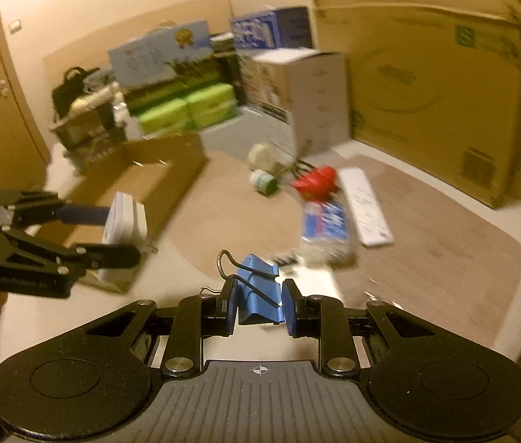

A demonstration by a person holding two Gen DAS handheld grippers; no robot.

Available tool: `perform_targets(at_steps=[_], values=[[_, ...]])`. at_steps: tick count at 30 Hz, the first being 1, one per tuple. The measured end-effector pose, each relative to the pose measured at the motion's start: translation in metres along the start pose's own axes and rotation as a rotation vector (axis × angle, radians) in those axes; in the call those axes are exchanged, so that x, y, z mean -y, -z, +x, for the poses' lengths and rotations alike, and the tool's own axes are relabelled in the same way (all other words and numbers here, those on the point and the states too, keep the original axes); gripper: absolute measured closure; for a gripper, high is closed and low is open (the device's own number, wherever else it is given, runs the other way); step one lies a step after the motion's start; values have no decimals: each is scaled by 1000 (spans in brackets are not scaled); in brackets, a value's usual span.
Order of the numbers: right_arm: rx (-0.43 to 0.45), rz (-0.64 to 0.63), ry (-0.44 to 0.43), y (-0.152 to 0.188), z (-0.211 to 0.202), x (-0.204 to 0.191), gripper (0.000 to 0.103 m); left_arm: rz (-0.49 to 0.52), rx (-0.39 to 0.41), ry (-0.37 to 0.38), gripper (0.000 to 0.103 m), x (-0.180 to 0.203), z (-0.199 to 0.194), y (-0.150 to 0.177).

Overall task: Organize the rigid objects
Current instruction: 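Carry the night light into the cardboard box and open the left tool while the right tool carries the clip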

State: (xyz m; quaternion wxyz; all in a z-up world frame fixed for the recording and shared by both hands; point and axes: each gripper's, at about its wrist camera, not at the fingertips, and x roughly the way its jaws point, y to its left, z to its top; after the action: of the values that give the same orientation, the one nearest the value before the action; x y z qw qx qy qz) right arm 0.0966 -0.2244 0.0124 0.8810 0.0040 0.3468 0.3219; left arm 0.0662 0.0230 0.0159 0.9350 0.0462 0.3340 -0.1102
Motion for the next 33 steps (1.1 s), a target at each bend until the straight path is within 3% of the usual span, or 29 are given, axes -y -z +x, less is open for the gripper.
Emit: perform_targets(at_steps=[7, 14, 23, 33], values=[[36, -39, -82, -30, 32, -60, 78, -85, -2, -142, 38, -58, -35, 12], [41, -95, -135, -47, 66, -115, 78, -102, -29, -272, 38, -110, -52, 23], [-3, -151, -172, -54, 112, -162, 78, -168, -43, -295, 37, -152, -48, 39], [-50, -158, -157, -46, 143, -166, 78, -185, -61, -275, 36, -163, -29, 47]])
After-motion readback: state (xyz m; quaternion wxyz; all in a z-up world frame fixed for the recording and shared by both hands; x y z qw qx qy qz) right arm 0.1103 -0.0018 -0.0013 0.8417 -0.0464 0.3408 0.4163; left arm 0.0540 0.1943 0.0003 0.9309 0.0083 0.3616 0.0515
